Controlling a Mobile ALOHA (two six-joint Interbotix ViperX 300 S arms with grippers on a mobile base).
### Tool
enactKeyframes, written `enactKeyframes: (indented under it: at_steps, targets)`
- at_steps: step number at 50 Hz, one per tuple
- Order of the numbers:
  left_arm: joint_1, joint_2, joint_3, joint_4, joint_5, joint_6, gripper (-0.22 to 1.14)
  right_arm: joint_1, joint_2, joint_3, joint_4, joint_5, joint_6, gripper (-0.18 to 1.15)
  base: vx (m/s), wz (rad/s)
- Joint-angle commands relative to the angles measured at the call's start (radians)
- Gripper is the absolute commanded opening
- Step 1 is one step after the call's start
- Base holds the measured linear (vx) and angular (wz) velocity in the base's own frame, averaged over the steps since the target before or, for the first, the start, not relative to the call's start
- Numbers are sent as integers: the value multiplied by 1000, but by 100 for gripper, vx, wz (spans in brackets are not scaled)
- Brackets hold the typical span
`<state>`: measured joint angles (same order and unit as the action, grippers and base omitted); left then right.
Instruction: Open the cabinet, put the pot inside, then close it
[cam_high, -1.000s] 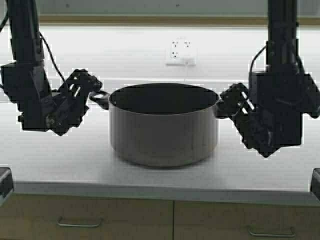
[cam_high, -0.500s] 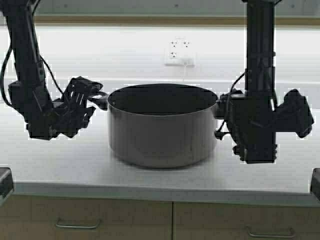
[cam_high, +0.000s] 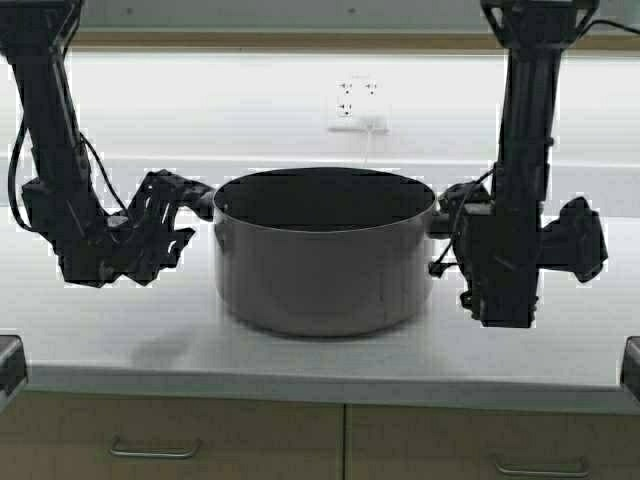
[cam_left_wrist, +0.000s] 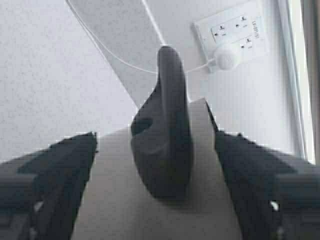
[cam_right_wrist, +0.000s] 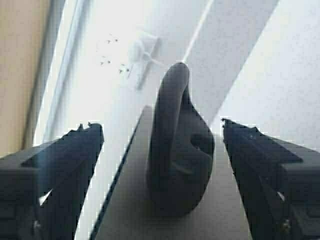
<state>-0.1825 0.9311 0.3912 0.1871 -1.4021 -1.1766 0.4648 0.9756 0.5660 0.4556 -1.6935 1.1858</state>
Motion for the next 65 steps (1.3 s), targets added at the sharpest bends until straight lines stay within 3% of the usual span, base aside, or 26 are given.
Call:
enactKeyframes:
  at_steps: [1, 13, 27, 34, 37, 40, 46, 48, 50, 56, 65]
  targets:
    - [2, -26, -80, 20, 32, 0, 102, 5, -2, -32, -6, -8, 6, 102, 0, 0]
    - [9, -40, -155, 20, 163, 3, 102, -11, 15, -69, -8, -8, 40, 102, 0, 0]
    - [9, -35, -147, 14, 163, 3, 101, -15, 37, -118, -12, -8, 84, 102, 1, -1]
    - [9, -35, -140, 2, 163, 2, 94, -15, 40, -126, -21, -2, 87, 97, 0, 0]
    - [9, -35, -135, 0, 163, 2, 83, -15, 38, -127, -23, 9, 92, 88, 0, 0]
    - [9, -35, -129, 2, 163, 3, 61, -15, 38, -130, -32, 21, 101, 69, 0, 0]
    - [9, -38, -112, 0, 156, 6, -8, -15, 35, -132, -58, 21, 120, 11, 0, 0]
    - [9, -40, -110, 0, 155, 6, -19, -15, 32, -133, -58, 20, 121, -7, 0, 0]
    - [9, -43, -106, 2, 153, 5, -16, -14, 29, -133, -58, 20, 123, -8, 0, 0]
    - [9, -63, -71, 2, 132, 6, 11, -14, 3, -117, -64, 17, 123, 12, 0, 0]
    - [6, -132, 25, 3, 58, 8, 2, -15, -71, -54, -123, 11, 120, 8, 0, 0]
